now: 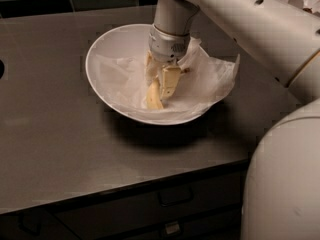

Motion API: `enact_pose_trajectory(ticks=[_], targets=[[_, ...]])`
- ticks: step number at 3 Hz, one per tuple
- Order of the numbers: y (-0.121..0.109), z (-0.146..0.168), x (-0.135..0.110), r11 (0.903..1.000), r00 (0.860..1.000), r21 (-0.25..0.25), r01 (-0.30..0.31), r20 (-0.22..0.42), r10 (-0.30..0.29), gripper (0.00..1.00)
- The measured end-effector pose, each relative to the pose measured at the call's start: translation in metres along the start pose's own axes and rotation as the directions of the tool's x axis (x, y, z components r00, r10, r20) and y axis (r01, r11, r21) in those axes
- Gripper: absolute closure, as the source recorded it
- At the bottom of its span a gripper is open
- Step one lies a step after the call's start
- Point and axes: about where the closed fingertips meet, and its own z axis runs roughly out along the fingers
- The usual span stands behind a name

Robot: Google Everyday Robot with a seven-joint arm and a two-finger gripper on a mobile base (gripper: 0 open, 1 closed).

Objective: Pick banana from white bowl

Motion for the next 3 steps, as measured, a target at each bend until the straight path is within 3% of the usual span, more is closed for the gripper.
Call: enact_pose_trajectory(ticks=[2,3], targets=[[0.0010,0.0126,0.0021,0.9994,1.000,-0.023,0.026,-0.012,-0.026,0.41],[0.0010,0.0126,0.0021,0.9994,1.000,-0.023,0.026,-0.012,-0.026,0.60]])
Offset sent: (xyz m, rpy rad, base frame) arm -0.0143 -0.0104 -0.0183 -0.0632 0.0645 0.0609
